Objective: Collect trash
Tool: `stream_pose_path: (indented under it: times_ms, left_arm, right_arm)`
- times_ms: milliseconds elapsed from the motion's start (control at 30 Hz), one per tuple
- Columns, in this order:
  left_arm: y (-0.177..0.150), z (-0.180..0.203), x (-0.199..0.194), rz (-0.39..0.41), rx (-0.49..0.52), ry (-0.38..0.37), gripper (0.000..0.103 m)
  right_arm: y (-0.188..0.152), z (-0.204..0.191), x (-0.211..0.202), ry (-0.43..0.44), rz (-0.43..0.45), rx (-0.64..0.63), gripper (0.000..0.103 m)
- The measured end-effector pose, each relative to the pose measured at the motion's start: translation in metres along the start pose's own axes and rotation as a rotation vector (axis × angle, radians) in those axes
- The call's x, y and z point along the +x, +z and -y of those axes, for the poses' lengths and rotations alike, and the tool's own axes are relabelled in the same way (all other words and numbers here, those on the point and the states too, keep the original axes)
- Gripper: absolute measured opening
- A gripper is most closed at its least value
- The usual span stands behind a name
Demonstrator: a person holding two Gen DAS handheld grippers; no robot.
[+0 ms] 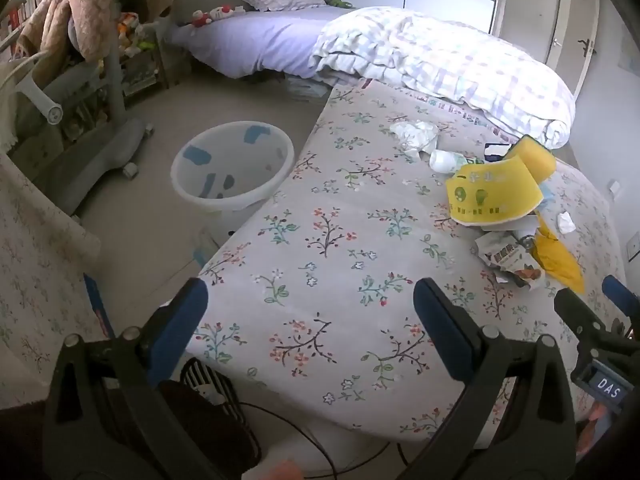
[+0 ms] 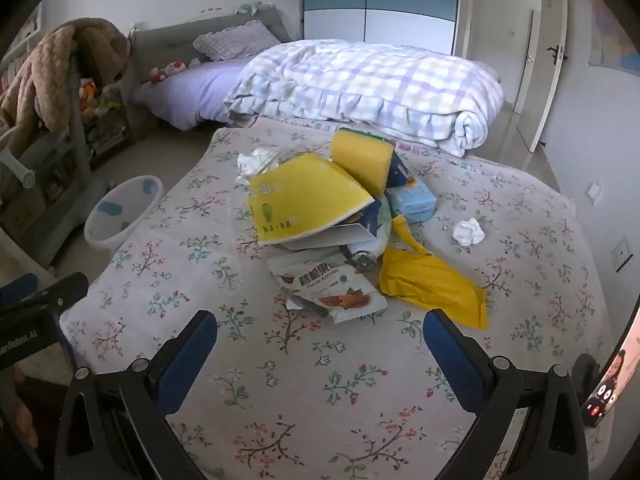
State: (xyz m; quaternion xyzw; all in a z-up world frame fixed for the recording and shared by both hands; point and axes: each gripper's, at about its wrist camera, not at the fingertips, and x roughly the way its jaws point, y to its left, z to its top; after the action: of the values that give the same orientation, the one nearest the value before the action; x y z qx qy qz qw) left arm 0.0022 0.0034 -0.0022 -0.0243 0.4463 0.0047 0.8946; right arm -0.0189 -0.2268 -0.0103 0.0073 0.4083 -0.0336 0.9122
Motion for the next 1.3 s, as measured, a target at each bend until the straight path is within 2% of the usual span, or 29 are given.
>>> stream_pose_path:
  times_ms: [33,67,233,567,1300]
  left_arm:
    - [-0.002,0.007,-0.005,0.031,0.027,0.035,0.102]
    - [0.001,0.008,-0.006,0.019,0.03,0.037,0.102]
    - [-0.001,0.009,-0.005,0.032,0.027,0.026,0.102]
    - [-0.002,0.006,-0.007,0.053,0.025,0.023,0.102]
    - [0.003,0.006,-0.009,0.056,0.018,0.022,0.102]
  right_arm:
    - [0.0,0.0,-0.001,0.001,0.001,0.002,0.103]
    - [0.0,0.001,-0.001,0.004,0.002,0.004,0.103]
    - [0.002,0.0,0.002,0.038,-0.02,0.017,0.103]
    - [0.001,-0.007,0.001,0.017,0.002,0.006,0.103]
    - [0.001,-0.011,-0.002,0.029,0.023,0.008,0.103]
